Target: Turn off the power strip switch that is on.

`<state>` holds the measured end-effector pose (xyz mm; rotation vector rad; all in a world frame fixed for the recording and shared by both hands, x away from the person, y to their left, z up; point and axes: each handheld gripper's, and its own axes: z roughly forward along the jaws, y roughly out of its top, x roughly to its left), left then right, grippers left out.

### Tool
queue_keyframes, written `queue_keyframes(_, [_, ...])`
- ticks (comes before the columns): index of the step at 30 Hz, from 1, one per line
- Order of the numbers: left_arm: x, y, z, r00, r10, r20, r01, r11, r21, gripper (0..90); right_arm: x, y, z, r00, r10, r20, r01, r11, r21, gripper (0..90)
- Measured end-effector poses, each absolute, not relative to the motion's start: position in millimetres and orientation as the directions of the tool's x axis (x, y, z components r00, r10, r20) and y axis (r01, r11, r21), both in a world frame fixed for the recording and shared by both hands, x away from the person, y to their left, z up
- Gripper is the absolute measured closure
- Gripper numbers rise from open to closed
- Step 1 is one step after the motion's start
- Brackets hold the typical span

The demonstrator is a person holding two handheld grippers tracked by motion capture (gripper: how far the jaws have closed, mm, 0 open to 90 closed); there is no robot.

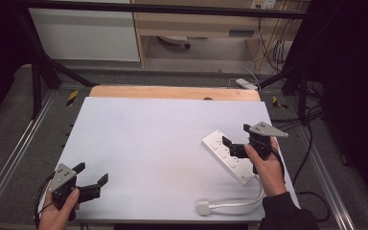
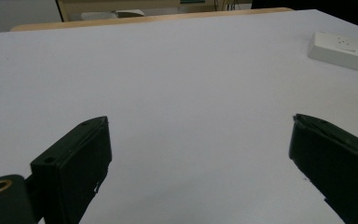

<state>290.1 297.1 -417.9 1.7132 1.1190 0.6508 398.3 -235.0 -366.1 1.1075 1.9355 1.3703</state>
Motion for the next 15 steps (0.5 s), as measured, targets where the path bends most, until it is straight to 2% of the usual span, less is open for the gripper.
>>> queue_keyframes(15, [290,297,-418,0.444,0.894,-0.058,0.387,-0.133,0.912,5.8,376,-252,-364,-0.520,0.854,0.024,0.282,0.145,0.948,4.4])
